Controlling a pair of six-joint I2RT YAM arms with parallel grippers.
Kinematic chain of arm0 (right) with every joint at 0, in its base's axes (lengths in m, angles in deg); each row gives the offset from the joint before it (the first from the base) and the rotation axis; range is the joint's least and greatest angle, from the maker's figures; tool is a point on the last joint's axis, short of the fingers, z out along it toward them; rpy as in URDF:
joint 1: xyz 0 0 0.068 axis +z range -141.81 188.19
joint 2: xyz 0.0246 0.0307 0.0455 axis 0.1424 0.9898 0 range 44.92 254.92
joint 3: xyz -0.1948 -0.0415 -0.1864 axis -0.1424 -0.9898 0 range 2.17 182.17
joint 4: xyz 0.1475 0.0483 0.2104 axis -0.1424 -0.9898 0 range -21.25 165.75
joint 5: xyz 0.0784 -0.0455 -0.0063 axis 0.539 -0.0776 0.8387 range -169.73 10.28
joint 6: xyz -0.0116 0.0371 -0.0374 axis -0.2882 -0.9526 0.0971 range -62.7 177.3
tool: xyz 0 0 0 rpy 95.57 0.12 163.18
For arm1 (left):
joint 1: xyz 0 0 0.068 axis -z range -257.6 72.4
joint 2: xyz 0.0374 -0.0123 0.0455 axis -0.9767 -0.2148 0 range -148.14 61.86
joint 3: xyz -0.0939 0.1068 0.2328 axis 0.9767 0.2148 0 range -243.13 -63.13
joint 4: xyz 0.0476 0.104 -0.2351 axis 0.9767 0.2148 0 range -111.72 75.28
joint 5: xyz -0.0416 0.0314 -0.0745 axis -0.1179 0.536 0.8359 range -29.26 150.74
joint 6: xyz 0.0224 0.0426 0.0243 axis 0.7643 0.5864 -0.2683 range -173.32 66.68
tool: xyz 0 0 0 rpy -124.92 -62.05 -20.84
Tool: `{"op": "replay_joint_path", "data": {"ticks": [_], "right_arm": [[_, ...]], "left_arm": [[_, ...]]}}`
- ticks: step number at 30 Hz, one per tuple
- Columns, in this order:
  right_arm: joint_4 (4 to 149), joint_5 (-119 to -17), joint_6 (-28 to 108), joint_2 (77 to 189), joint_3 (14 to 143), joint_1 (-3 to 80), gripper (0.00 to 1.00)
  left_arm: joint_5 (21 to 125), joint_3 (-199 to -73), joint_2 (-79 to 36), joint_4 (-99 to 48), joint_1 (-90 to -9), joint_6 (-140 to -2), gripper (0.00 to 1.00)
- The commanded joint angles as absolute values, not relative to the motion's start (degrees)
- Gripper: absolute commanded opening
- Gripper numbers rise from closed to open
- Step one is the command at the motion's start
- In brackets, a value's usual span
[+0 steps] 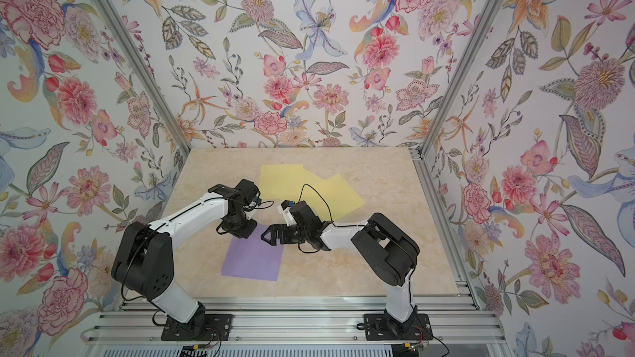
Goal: Sort the scattered colored papers by color
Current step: Place the colored paper.
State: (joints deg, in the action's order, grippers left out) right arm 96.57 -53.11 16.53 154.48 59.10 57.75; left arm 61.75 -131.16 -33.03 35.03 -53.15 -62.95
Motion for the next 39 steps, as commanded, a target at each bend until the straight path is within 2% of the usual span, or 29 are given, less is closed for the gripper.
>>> {"op": "replay_joint_path", "data": {"ticks": [1, 25, 26, 28, 31, 34, 37, 39], "right_arm": [[95.61, -52.21, 17.36, 156.66, 61.23, 58.55, 1.0], [88.76, -52.47, 16.52, 159.99, 64.4, 58.71, 1.0], [88.76, -52.52, 16.45, 159.93, 64.25, 58.67, 1.0], [88.77, -52.57, 16.44, 159.94, 64.3, 58.72, 1.0], [88.76, -52.75, 16.44, 159.71, 64.13, 58.66, 1.0], [88.45, -52.85, 16.57, 159.71, 64.23, 58.73, 1.0], [88.17, -52.84, 16.83, 159.75, 64.52, 58.76, 1.0], [87.48, -53.16, 17.26, 159.67, 64.88, 58.75, 1.0]], "left_arm": [[60.31, -130.89, -33.46, 35.5, -52.46, -63.07, 0.0], [58.63, -130.33, -32.91, 35.59, -52.46, -64.21, 0.0], [58.53, -130.28, -32.65, 35.64, -52.48, -64.3, 0.13], [57.38, -130.79, -32.12, 35.97, -52.45, -64.83, 0.47], [51.56, -133.7, -30.42, 37.54, -52.54, -66.14, 0.7], [42.28, -137.42, -28.09, 37.88, -52.67, -68.39, 0.79], [33.28, -140.33, -26.02, 36.7, -53.73, -71.22, 0.8], [32.35, -141.24, -24.4, 34.36, -54.85, -72.47, 0.8]]}}
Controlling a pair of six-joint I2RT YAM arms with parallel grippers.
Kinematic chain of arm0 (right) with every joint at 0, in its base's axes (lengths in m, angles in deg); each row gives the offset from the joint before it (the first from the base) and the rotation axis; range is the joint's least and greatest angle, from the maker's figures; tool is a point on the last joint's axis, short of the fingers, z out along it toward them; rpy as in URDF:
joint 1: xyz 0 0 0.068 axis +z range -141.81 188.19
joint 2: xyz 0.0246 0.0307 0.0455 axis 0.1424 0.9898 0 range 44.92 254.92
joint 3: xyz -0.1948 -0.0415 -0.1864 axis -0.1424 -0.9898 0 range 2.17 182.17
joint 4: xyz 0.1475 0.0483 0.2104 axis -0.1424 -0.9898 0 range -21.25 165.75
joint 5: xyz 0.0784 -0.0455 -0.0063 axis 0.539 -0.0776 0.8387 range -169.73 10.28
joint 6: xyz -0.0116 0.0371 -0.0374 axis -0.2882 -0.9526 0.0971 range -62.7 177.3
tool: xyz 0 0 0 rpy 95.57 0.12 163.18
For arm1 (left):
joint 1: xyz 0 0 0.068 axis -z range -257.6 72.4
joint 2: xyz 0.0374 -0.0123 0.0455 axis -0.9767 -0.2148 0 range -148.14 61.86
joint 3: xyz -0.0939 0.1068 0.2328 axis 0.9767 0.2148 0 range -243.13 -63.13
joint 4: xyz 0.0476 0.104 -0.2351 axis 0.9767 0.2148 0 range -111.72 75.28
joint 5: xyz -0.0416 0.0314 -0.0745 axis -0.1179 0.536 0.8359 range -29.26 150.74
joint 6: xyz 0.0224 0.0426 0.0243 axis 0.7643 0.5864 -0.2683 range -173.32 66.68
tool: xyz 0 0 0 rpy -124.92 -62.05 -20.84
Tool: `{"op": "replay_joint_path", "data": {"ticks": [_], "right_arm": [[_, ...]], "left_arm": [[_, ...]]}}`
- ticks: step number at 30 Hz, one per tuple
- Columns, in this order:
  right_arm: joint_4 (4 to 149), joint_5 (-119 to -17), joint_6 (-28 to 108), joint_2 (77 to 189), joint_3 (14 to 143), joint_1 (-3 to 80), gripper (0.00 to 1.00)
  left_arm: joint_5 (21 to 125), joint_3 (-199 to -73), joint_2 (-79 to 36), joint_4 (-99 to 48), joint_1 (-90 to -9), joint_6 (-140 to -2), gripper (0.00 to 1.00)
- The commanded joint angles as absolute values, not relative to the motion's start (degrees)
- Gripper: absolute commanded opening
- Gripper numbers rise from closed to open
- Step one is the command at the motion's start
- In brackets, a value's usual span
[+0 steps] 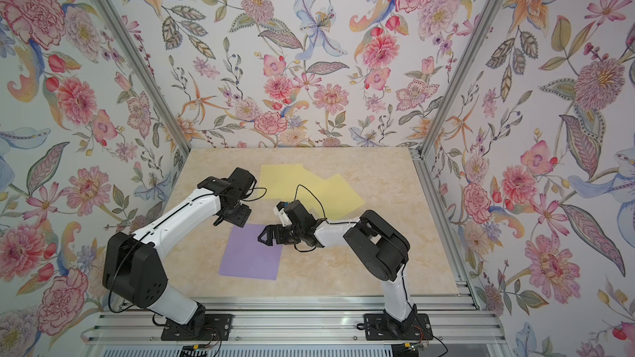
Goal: Sort the scattered colored papers by color
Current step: Place the colored paper, then pick up the colored paper from the center of the board.
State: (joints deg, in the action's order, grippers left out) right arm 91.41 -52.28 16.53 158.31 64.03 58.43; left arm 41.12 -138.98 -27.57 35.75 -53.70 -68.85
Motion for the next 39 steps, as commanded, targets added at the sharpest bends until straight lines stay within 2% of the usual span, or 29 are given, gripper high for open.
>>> {"op": "replay_joint_path", "data": {"ticks": [1, 6, 9, 11, 15, 22, 26, 32, 39], "right_arm": [[86.99, -53.71, 17.69, 159.26, 65.13, 58.81, 1.0], [78.76, -55.52, 23.03, 156.08, 70.71, 57.56, 1.0], [72.7, -56.27, 27.31, 153.68, 77.09, 54.83, 1.0], [66.8, -57.77, 31.16, 152.87, 81.6, 52.08, 1.0], [62.59, -57.85, 34.12, 150.81, 82.9, 44.26, 1.0], [62.13, -55.92, 36.67, 147.76, 75.65, 29.95, 1.0], [63.31, -54.5, 37.04, 148.74, 74.05, 24.42, 1.0], [65.37, -52.29, 37.01, 151.49, 72.37, 20.03, 1.0], [67.8, -51.62, 36.24, 154.19, 70.5, 16.8, 1.0]], "left_arm": [[33.58, -141.35, -23.28, 32.57, -55.55, -73.17, 0.8], [44.84, -137.94, -19.55, 17.7, -56.41, -74.84, 0.82], [54.0, -136.64, -22.29, 10.49, -56.77, -76.79, 0.83], [64.14, -135.0, -24.7, 3.39, -57.85, -79.8, 0.83], [74.26, -134.54, -30.5, -6.02, -58.18, -86.71, 0.83], [81.17, -140.1, -42.86, -12.49, -57.17, -93.31, 0.82], [83.51, -148.38, -52.06, -13.01, -54.93, -94.77, 0.81], [82.89, -160.86, -63.78, -9.62, -52.3, -95.65, 0.79], [82.5, -166.16, -69.82, -8.32, -49.5, -95.82, 0.77]]}}
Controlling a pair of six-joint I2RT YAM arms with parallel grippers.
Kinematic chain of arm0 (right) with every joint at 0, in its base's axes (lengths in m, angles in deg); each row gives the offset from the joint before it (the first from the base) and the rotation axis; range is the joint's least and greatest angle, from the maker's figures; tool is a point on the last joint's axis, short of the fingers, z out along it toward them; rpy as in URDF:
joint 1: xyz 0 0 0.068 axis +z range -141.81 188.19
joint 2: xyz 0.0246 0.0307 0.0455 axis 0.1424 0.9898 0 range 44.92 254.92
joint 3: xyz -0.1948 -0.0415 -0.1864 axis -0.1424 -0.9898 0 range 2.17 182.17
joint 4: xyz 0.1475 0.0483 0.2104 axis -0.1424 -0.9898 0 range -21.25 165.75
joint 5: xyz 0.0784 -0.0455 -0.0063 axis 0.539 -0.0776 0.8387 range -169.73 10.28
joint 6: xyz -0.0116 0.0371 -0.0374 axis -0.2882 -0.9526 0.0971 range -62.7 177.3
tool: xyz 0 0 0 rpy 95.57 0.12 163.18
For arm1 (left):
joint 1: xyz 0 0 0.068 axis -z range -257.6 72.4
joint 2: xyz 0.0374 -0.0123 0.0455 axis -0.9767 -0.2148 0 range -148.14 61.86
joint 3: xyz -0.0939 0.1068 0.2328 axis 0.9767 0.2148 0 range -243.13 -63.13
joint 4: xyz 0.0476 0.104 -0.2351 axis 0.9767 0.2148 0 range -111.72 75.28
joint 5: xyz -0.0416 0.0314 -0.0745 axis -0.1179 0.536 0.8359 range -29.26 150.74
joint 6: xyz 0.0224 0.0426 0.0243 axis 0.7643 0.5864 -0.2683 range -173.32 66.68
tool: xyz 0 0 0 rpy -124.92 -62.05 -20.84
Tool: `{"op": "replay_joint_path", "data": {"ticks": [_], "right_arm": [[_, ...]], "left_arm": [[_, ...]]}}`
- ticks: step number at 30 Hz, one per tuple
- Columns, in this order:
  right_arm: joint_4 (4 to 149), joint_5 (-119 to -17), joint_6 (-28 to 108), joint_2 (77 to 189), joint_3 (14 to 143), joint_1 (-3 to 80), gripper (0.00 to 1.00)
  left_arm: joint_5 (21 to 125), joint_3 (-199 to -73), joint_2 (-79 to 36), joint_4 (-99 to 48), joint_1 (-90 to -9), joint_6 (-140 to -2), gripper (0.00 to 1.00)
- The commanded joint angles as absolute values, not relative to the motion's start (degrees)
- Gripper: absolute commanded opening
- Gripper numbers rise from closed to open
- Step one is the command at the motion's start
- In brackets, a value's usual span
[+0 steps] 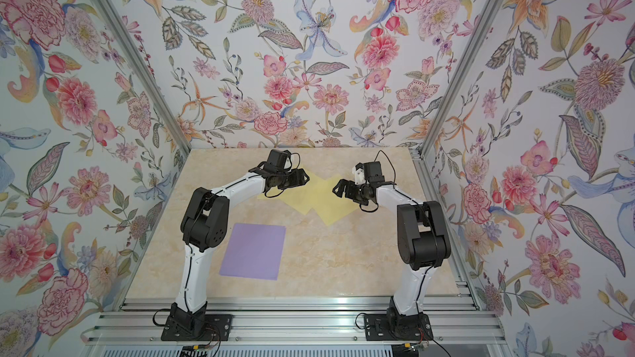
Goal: Sort the scattered colored papers by color
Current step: Pick up the colored paper from the center of the board.
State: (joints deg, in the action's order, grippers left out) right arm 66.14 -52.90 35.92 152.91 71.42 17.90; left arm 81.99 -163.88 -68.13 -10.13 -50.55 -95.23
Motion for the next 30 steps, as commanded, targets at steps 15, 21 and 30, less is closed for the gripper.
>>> {"op": "replay_joint_path", "data": {"ticks": [15, 21, 30], "right_arm": [[67.05, -52.99, 38.32, 158.79, 70.38, 14.78, 1.0], [68.03, -52.0, 37.88, 159.37, 69.99, 14.78, 1.0], [69.15, -50.73, 37.4, 159.1, 69.16, 14.78, 1.0]], "left_arm": [[82.76, -171.27, -74.7, -5.16, -48.42, -95.02, 0.78], [81.93, -172.54, -75.42, -3.86, -48.07, -94.76, 0.77], [79.61, -172.73, -75.85, -0.94, -46.97, -93.34, 0.77]]}}
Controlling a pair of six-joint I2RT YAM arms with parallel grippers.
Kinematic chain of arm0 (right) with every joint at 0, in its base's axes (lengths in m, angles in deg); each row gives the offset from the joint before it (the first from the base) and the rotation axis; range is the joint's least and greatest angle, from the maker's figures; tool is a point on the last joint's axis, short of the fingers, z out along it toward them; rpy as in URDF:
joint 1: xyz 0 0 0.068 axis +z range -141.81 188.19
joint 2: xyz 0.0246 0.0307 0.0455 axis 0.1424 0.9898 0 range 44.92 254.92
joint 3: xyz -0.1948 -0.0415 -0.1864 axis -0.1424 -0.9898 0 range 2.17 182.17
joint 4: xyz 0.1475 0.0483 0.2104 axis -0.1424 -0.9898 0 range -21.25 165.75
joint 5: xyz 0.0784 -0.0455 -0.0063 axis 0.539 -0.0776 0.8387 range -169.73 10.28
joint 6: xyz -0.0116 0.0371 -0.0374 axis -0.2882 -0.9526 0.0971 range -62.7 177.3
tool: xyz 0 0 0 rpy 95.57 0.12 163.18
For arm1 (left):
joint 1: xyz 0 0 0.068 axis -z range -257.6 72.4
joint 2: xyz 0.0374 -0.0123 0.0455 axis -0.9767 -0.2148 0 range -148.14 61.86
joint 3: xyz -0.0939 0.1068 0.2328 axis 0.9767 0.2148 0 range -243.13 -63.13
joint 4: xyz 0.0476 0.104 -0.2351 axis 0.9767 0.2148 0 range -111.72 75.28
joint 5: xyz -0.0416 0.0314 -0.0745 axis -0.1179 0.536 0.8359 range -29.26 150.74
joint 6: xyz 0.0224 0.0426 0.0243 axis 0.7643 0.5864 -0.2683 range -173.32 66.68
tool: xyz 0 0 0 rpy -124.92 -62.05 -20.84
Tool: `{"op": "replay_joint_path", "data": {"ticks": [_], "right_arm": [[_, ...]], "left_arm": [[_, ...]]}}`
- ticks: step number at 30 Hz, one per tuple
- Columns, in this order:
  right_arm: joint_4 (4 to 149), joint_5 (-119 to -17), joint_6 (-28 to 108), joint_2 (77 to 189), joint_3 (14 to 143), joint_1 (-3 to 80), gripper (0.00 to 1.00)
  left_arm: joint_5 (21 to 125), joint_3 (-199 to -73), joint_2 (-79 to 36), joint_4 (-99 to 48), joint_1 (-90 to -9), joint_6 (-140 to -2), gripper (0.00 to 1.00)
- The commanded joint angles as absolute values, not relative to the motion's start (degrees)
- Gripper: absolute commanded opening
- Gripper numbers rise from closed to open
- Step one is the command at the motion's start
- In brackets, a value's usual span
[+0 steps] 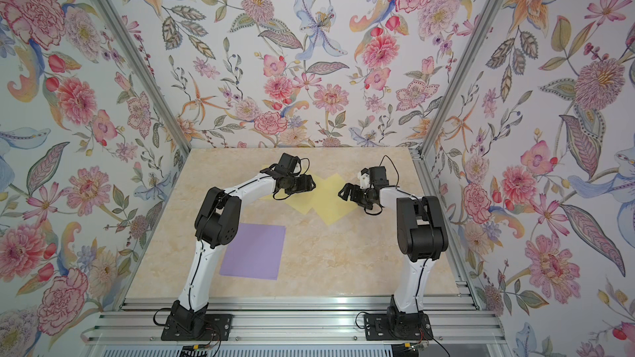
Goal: Sort the scattered colored papers by color
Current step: Pick up the colored paper from the center of the board.
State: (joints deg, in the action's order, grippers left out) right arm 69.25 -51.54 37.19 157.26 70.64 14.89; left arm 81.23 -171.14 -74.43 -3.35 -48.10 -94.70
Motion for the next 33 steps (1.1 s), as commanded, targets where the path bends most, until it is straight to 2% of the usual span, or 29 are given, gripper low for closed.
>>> {"op": "replay_joint_path", "data": {"ticks": [1, 17, 33], "right_arm": [[69.33, -50.56, 37.23, 159.09, 68.93, 14.78, 1.0], [70.86, -49.84, 36.78, 158.65, 67.64, 14.74, 1.0], [72.41, -48.71, 36.31, 159.07, 66.56, 14.69, 1.0]], "left_arm": [[79.18, -172.73, -75.79, -0.65, -46.79, -93.1, 0.77], [77.89, -174.98, -78.23, 2.69, -45.84, -92.66, 0.77], [86.09, -179.18, -82.1, 2.43, -43.96, -99.05, 0.77]]}}
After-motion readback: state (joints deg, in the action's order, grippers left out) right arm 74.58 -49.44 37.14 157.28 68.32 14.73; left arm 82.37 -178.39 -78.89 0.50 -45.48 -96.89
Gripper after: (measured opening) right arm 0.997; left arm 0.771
